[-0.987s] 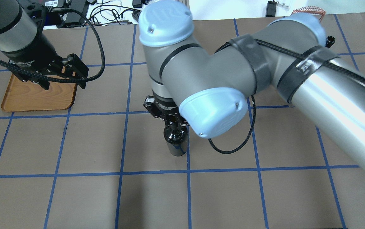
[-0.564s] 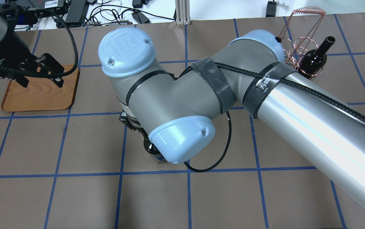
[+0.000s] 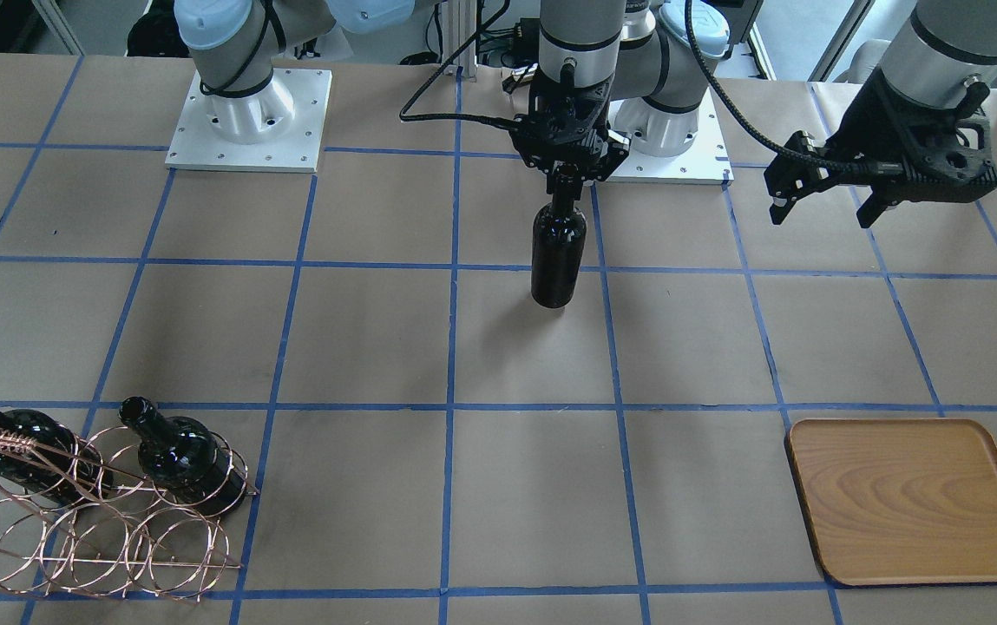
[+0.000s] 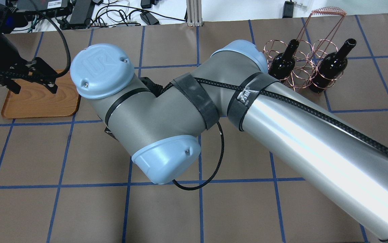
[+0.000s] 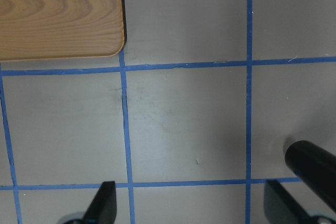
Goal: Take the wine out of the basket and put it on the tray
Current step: 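Carry the bottle across toward the left gripper with the right arm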
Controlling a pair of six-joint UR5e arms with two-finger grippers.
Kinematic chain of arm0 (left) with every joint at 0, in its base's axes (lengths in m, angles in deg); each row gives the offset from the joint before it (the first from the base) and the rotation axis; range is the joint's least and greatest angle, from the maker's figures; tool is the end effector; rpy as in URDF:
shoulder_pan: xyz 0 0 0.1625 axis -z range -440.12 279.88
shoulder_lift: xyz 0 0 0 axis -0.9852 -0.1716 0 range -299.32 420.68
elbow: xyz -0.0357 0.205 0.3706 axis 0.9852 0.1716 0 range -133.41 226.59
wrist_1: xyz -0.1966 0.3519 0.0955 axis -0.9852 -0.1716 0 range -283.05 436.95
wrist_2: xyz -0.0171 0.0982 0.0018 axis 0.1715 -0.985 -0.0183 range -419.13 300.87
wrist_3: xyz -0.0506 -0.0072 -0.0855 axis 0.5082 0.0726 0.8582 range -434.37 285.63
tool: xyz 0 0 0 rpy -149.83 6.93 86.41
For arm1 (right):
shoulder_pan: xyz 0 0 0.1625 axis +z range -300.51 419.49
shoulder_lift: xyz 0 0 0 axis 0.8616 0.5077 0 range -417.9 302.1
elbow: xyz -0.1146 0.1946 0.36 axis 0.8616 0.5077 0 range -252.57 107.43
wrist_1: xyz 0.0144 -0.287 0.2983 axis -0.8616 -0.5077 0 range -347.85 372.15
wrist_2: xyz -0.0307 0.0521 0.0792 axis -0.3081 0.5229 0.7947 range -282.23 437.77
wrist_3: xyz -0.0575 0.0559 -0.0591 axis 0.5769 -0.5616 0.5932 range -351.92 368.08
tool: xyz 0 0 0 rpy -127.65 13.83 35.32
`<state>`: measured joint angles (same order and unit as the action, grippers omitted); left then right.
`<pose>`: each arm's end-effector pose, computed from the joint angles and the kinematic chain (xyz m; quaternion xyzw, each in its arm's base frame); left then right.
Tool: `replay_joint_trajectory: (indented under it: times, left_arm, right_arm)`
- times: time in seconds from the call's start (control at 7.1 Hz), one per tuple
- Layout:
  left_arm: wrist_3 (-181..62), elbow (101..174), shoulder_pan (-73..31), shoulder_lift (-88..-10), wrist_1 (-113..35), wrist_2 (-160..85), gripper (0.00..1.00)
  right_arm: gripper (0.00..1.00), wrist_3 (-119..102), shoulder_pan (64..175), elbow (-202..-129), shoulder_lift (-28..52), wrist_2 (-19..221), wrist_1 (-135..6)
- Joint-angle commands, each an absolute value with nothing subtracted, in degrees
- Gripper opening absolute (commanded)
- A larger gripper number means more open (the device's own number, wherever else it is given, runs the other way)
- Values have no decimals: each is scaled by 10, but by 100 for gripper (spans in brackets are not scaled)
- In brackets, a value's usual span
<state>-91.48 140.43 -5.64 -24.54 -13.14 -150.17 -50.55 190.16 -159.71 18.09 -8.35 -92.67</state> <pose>-0.0042 -0.4765 0.4944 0.0138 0.9998 -0.0044 0.0108 0.4930 -0.3589 0.4063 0.1549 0.9868 0.0050 0.0464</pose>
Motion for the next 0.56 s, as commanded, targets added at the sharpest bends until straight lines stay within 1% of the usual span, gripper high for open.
replay_joint_trajectory:
  times: [0.0,0.14,0.28,0.42]
  left_arm:
    - [-915,1405,-57,-247,-130,-1502,100]
    - [-915,1405,-57,-247,-130,-1502,100]
    - [-915,1405,-57,-247,-131,-1502,100]
    - [-930,1407,-57,-248,-130,-1497,100]
  right_arm:
    - [0,-507,1905,-1594,181,-84,-918]
    - [0,-511,1911,-1594,179,-85,-920]
    - [3,-511,1911,-1594,178,-85,-921]
    - [50,-511,1911,-1594,176,-88,-923]
